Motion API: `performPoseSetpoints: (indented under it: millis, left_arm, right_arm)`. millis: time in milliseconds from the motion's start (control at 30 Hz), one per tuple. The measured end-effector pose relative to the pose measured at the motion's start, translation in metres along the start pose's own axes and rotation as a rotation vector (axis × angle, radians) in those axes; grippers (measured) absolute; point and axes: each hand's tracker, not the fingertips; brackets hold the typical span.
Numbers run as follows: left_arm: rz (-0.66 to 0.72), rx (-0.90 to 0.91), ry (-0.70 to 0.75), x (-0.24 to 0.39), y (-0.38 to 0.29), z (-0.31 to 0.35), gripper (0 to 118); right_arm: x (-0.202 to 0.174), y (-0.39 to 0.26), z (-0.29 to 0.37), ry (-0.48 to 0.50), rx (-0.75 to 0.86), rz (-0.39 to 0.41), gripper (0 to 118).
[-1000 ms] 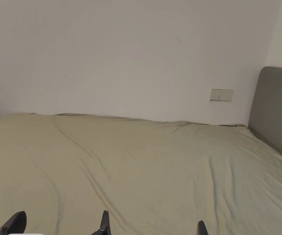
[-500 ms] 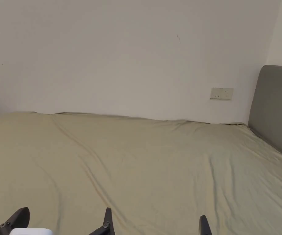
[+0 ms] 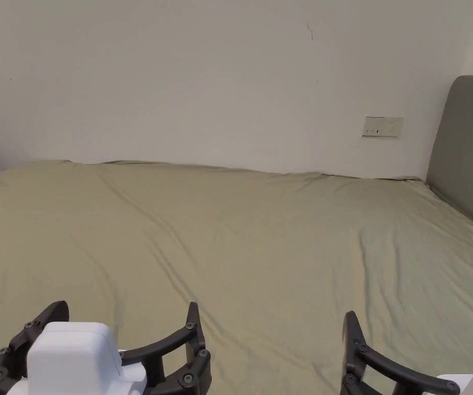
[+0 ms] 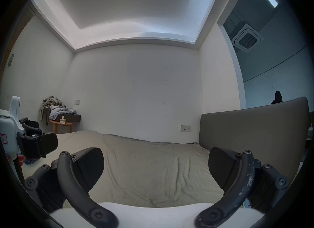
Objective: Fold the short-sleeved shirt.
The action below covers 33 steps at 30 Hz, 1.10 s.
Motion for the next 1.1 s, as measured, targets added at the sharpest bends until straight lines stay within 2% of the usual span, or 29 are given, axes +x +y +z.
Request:
performPoseSetpoints:
  millis: [1100]
  left_arm:
    - [-0.024, -0.012, -0.004, 0.0048, -0.0012, -0.0015, 118]
  right_arm:
    - [0.0039, -0.0008, 0.0010, -0.017, -0.001, 0.007, 118]
